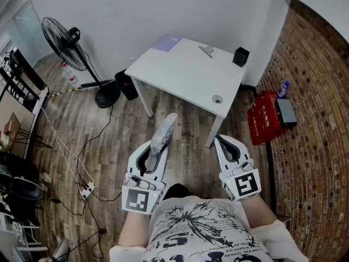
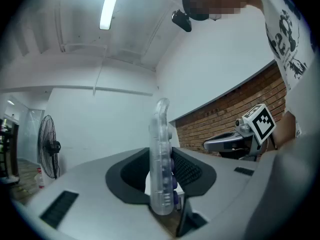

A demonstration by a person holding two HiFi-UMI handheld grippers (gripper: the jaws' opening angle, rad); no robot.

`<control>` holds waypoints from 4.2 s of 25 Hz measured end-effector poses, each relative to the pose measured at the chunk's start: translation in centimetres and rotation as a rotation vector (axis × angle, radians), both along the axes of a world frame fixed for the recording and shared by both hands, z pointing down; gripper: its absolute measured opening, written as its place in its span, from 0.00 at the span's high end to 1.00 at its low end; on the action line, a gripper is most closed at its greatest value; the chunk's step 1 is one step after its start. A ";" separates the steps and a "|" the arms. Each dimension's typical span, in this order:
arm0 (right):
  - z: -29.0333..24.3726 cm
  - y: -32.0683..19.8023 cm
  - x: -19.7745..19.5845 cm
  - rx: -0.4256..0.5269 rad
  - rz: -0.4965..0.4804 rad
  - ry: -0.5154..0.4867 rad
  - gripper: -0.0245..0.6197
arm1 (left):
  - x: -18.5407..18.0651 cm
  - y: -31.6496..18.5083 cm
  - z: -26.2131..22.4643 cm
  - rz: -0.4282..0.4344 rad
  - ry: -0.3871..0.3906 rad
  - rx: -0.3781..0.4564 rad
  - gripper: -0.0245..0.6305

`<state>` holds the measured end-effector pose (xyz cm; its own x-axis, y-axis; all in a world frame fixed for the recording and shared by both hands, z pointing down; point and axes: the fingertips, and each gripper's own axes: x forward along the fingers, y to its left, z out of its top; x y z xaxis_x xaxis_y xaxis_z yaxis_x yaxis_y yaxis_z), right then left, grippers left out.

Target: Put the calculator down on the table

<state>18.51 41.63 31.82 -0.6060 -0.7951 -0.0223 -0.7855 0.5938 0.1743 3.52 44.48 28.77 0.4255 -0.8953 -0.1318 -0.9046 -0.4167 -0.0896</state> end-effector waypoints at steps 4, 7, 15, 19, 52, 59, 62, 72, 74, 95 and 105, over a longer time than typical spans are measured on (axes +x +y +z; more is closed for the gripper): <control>0.1 -0.5 0.2 0.000 0.001 0.001 0.94 | 0.1 -0.5 0.0 -0.002 0.001 -0.002 0.75; 0.4 -1.0 0.5 -0.012 0.011 -0.015 0.94 | 0.3 -0.9 0.0 0.000 0.000 -0.007 0.75; 1.4 -2.8 0.0 -0.031 0.012 -0.021 0.94 | -0.3 -2.8 1.3 -0.001 -0.067 -0.045 0.75; 2.2 -5.3 -1.6 -0.047 0.016 -0.009 0.94 | -1.7 -5.0 2.0 0.007 -0.048 -0.057 0.75; 5.7 -46.7 -24.9 -0.196 0.459 0.002 0.94 | -27.2 -51.6 6.5 0.423 -0.035 -0.233 0.75; 7.8 -52.6 -20.4 -0.228 0.522 -0.018 0.94 | -20.7 -58.5 9.8 0.534 -0.057 -0.303 0.75; 9.0 -56.1 -17.9 -0.260 0.544 -0.024 0.94 | -17.2 -62.1 11.6 0.576 -0.077 -0.340 0.75; 14.5 -66.8 -10.7 -0.403 0.608 -0.044 0.94 | -8.8 -73.4 19.1 0.656 -0.120 -0.537 0.75; 15.7 -68.4 -9.6 -0.433 0.620 -0.053 0.94 | -7.5 -74.9 21.0 0.670 -0.119 -0.590 0.75; 22.5 -76.7 -6.3 -0.568 0.627 -0.076 0.94 | -3.4 -83.0 31.7 0.587 0.083 -1.062 0.73; 22.6 -77.5 -5.6 -0.576 0.625 -0.068 0.94 | -3.9 -84.6 33.8 0.475 0.016 -1.142 0.68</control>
